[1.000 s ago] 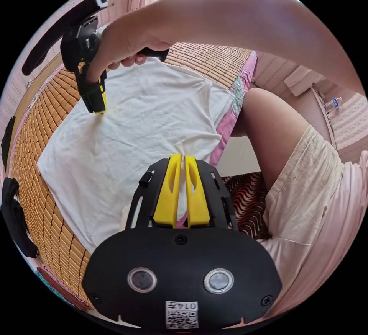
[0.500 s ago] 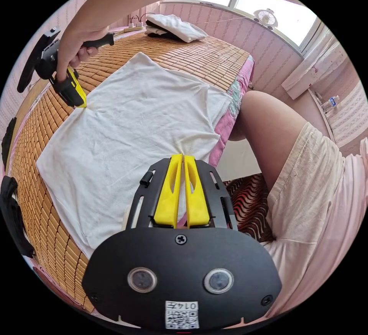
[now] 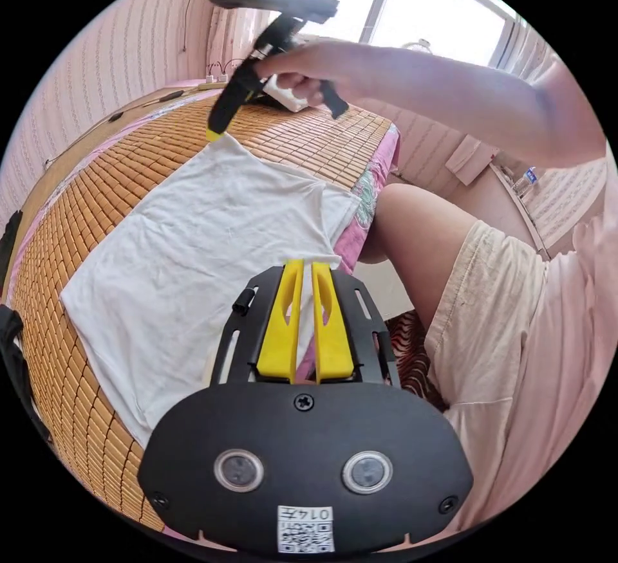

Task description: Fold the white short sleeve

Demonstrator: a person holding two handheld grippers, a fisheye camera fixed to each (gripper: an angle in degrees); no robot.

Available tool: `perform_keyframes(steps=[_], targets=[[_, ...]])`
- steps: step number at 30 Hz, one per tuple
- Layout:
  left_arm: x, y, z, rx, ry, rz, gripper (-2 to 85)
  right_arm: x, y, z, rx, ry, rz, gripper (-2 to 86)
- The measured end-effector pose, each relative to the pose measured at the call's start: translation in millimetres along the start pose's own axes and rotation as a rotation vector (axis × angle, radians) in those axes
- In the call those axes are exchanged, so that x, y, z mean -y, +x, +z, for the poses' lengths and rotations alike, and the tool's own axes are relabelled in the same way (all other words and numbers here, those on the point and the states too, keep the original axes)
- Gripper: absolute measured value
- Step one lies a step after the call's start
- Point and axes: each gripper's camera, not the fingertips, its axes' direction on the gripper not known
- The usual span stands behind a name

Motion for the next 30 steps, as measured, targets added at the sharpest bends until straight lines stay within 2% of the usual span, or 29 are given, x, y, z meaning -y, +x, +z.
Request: perform_keyframes(steps=[2, 6, 10, 13, 18, 22, 24, 26, 28, 30], targets=[[10, 10, 1, -0.027, 0.046, 0.028, 6.3, -57, 32, 10, 0.032, -0.071, 0.128, 8.3], [31, 31, 21, -0.067, 0.013, 0.111, 11.7, -108, 69, 24, 0.089, -0.132, 0.238, 11.7], [55, 46, 43, -0.02, -0.031, 0.154, 13.9, -130, 99, 33, 0.15, -0.19, 0.241, 10.8], [69, 48, 54, 0.009, -0.022, 0.15, 15.8, -143, 119, 31, 0.165, -0.204, 0.231, 5.7], [86, 55, 72, 0.042, -0.028, 0.21, 20.0, -175, 154, 25, 0.265, -0.144, 0.215, 1.6], [95, 58, 95, 0.01, -0.092, 0.224, 20.7, -211, 202, -5, 0.517, 0.048, 0.263, 0.7], [97, 61, 99, 0.011, -0.098, 0.229, 18.5, -226, 222, -17, 0.667, 0.147, 0.26, 0.5], [98, 62, 91, 0.096, -0.07, 0.195, 9.1, -248, 248, -28, 0.81, 0.274, 0.275, 0.4], [95, 62, 79, 0.116, -0.035, 0.185, 1.2, -269, 271, -29, 0.856, 0.361, 0.36, 0.3], [91, 62, 68, 0.029, -0.036, 0.177, 0.1, -290, 293, -23, 0.864, 0.401, 0.463, 0.4]])
